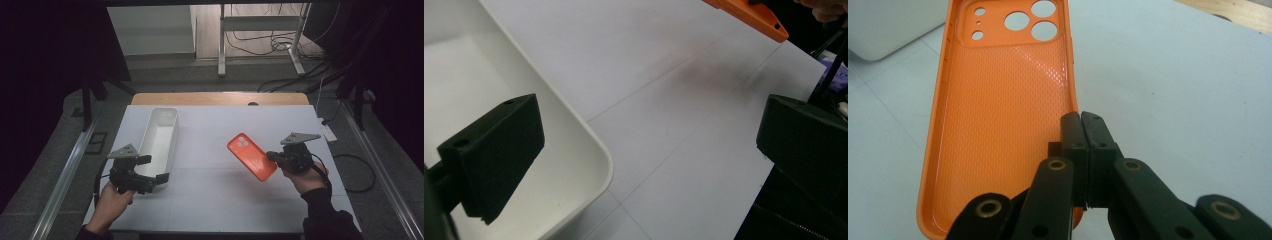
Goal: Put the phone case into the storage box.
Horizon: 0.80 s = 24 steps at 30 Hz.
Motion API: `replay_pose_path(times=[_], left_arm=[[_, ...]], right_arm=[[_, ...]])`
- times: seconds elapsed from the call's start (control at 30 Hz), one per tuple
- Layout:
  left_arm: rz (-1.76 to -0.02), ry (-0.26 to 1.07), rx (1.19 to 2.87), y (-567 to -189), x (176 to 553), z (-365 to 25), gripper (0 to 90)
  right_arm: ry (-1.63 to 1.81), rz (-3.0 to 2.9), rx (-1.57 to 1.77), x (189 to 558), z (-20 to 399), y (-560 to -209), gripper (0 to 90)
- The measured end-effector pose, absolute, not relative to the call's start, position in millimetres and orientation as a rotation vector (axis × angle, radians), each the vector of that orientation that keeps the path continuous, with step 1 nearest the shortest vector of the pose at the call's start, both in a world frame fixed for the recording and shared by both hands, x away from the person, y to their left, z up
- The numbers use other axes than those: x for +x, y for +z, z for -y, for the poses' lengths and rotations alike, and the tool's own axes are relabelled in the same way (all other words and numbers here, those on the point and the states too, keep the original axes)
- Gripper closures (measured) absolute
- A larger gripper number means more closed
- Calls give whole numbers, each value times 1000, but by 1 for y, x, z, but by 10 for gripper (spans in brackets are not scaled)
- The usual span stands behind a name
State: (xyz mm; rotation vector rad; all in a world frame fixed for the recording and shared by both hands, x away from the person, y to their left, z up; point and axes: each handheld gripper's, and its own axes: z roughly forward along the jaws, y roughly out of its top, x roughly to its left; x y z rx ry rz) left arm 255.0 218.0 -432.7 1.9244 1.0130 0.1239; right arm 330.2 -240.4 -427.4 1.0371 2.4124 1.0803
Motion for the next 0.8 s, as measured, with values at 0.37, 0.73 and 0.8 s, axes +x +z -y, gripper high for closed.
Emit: replay_pose_path(times=[0.37,0.73,0.8], left_arm=[[-991,74,1901,-431,270,-200,0],[-983,49,1892,-431,280,-189,0],[-981,42,1893,-431,282,-186,0]], right_arm=[[1108,-2400,1015,327,233,-424,892],[1129,-2391,998,324,228,-420,893],[1132,-2392,994,324,227,-420,892]])
